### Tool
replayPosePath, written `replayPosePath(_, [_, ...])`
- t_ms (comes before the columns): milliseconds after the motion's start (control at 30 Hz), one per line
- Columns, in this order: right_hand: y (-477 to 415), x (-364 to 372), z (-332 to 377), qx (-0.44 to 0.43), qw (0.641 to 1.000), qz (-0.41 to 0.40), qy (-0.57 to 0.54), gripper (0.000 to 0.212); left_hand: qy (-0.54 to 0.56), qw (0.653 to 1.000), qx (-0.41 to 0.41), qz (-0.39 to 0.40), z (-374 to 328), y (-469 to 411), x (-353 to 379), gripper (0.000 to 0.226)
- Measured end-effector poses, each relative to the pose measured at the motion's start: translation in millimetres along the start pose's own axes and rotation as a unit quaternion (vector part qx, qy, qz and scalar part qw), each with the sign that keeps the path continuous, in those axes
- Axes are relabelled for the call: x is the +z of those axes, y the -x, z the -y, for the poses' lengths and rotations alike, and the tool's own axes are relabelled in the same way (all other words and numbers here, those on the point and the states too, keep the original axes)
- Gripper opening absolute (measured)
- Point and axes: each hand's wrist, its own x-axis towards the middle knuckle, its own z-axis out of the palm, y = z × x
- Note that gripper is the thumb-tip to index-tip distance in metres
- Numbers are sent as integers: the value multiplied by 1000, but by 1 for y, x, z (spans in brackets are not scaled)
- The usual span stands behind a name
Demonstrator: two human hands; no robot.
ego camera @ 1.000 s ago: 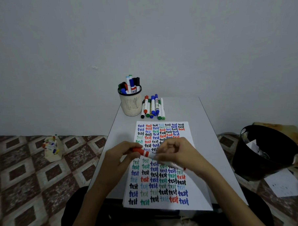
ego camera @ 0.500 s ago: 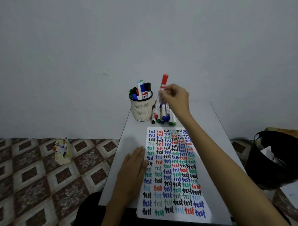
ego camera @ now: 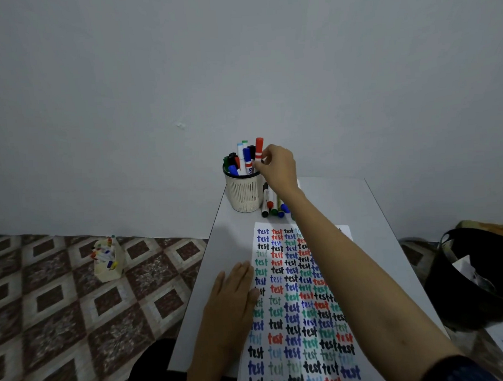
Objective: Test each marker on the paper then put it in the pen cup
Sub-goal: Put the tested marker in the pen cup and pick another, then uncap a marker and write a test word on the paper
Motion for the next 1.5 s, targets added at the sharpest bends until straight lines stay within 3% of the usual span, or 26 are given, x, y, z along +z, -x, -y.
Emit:
replayPosePath(100, [-2, 7, -8, 43, 999, 9, -7, 23, 5, 1000, 0, -1, 0, 0, 0, 80])
replayPosePath(200, [-1, -1, -13, 50, 994, 30, -92, 40, 6, 1000, 1, -3, 0, 1, 0, 76])
replayPosePath(300, [4, -11, -34, 91, 985, -31, -140, 37, 9, 1000, -2, -9, 0, 1, 0, 75])
replayPosePath(367, [11, -17, -61, 150, 986, -44, -60, 26, 14, 1000, -3, -12, 0, 1, 1, 74])
replayPosePath(500, [30, -25, -103, 257, 960, 72, 80, 21, 18, 1000, -3, -16, 1, 1, 2, 73])
replayPosePath(767, [36, -25, -102, 261, 950, 74, 152, 29, 18, 1000, -2, -19, 1, 2, 1, 73])
replayPosePath(900, [43, -37, -98, 243, 951, 37, 187, 31, 26, 999, -2, -26, 1, 2, 1, 73])
replayPosePath(967, [45, -46, -98, 234, 960, -9, 152, 32, 28, 999, 3, -29, 1, 2, 1, 75])
replayPosePath(1067, [53, -65, -94, 194, 977, -93, -2, 17, 44, 999, 7, -32, 1, 2, 1, 78])
replayPosePath(1167, [73, -93, -76, 155, 968, -116, -160, 9, 72, 997, -5, -29, 2, 2, 1, 75])
replayPosePath(1333, [129, -137, -44, 147, 937, 14, -316, 12, 150, 988, -31, -30, -10, 4, -13, 70])
replayPosePath(1500, [178, -144, -30, 174, 900, 181, -355, 13, 229, 973, -5, -19, -20, 3, -22, 65])
